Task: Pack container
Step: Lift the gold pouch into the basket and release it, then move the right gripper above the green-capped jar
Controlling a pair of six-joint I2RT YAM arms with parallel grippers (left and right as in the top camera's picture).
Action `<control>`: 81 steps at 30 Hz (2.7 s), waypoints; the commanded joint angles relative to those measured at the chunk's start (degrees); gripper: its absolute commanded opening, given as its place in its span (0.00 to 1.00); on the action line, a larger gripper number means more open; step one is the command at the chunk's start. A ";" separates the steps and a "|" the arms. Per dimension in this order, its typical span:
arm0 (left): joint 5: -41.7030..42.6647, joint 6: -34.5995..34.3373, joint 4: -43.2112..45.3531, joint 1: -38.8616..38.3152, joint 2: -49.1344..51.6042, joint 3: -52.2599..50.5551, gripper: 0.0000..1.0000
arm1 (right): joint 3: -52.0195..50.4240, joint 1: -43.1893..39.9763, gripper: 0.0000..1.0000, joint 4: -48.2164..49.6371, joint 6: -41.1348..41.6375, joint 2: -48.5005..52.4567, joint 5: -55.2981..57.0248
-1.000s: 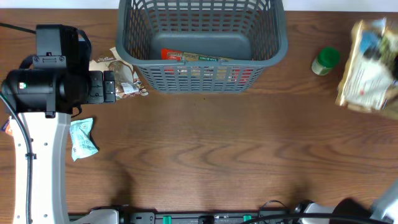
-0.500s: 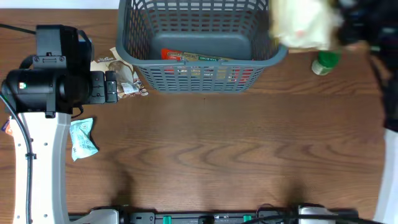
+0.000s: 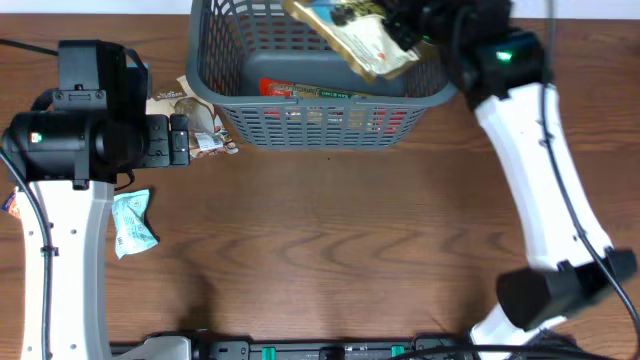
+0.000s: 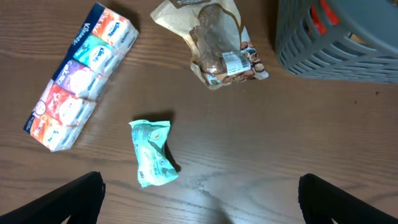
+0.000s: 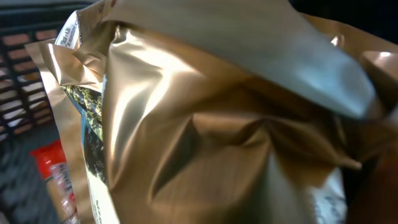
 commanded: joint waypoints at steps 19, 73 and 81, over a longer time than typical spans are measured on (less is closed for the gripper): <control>0.35 -0.52 -0.11 0.20 -0.63 0.15 0.99 | 2.75 4.63 0.99 -3.15 0.55 11.41 -1.11; 0.37 -0.55 -0.13 0.20 -0.61 0.15 0.99 | 28.24 -36.22 0.99 -41.42 43.34 32.57 14.34; 0.37 -0.52 -0.11 0.20 -0.61 0.15 0.99 | 28.13 -36.24 0.99 -42.07 43.32 38.12 14.36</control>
